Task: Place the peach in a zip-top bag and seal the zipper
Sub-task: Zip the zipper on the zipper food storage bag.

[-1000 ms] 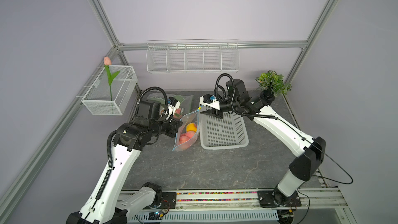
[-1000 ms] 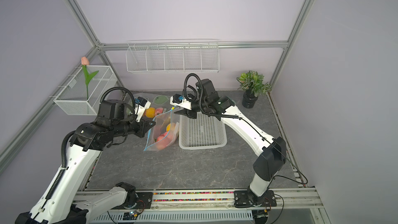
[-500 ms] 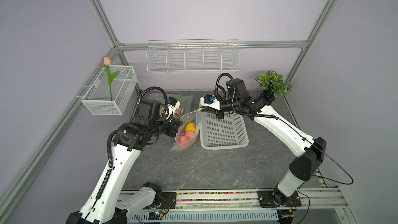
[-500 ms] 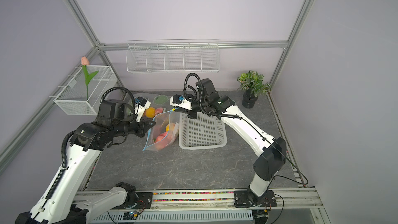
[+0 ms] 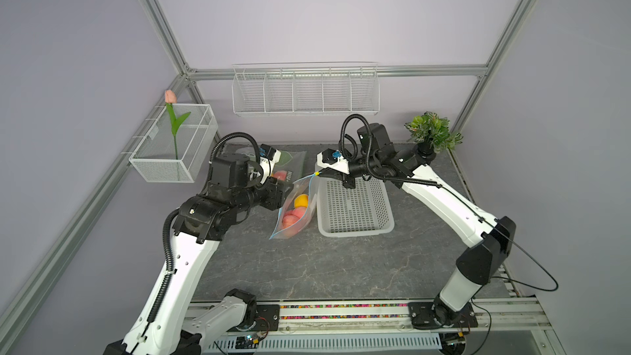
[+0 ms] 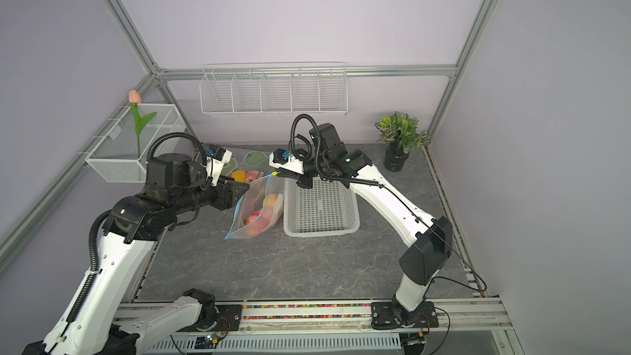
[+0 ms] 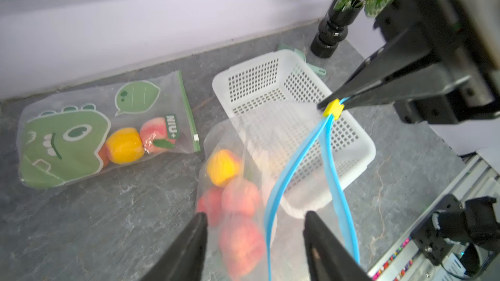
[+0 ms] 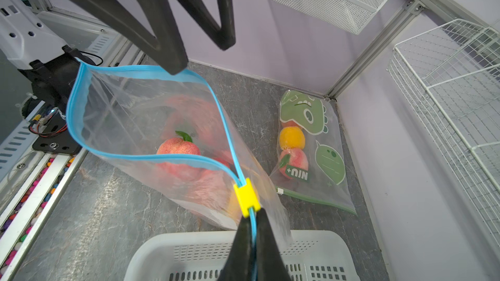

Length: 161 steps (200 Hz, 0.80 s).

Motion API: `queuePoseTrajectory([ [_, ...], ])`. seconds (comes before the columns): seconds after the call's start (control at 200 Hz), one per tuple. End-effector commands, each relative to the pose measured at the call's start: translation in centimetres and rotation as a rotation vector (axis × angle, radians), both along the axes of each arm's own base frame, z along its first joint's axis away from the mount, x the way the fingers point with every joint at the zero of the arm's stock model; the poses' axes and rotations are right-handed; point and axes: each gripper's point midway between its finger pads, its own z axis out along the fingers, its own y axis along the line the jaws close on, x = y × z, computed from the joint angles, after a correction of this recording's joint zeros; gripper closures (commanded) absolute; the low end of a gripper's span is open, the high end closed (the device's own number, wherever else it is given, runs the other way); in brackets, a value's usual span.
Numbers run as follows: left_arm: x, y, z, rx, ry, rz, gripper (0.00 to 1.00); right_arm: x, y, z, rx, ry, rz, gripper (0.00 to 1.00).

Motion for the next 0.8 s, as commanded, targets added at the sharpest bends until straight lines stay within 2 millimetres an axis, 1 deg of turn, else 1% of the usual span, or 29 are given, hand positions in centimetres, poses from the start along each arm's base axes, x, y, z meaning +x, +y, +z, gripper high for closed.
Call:
queuePoseTrajectory([
  [0.0,0.4,-0.7,4.1,-0.046,-0.173,-0.047,0.33,-0.7,0.5,0.2,0.011,0.037,0.034,0.93],
  [0.035,0.3,-1.0,4.4,-0.055,-0.193,-0.069,0.32,-0.8,0.5,0.2,0.013,0.047,0.039,0.93],
  [0.075,0.5,-1.3,4.7,-0.059,-0.213,-0.082,0.29,-0.9,0.6,0.3,0.014,0.063,0.041,0.93],
  [0.17,0.8,-2.2,4.7,-0.044,-0.231,-0.13,0.28,-1.0,0.7,0.3,0.014,0.09,0.043,0.93],
  [0.255,1.3,-3.1,4.2,-0.013,-0.23,-0.164,0.29,-1.1,0.8,0.3,0.017,0.103,0.048,0.93],
  [0.455,1.2,-5.7,3.4,0.039,-0.249,-0.268,0.34,-1.5,1.0,0.6,0.028,0.13,0.067,0.93],
  [0.62,1.6,-6.5,2.5,0.049,-0.225,-0.298,0.49,-1.5,1.1,0.6,0.023,0.145,0.072,0.93],
  [0.72,1.7,-6.8,1.9,0.062,-0.207,-0.313,0.54,-1.5,1.2,0.6,0.024,0.149,0.074,0.93],
  [0.8,1.9,-6.9,1.5,0.07,-0.196,-0.316,0.56,-1.5,1.2,0.6,0.025,0.149,0.076,0.93],
])
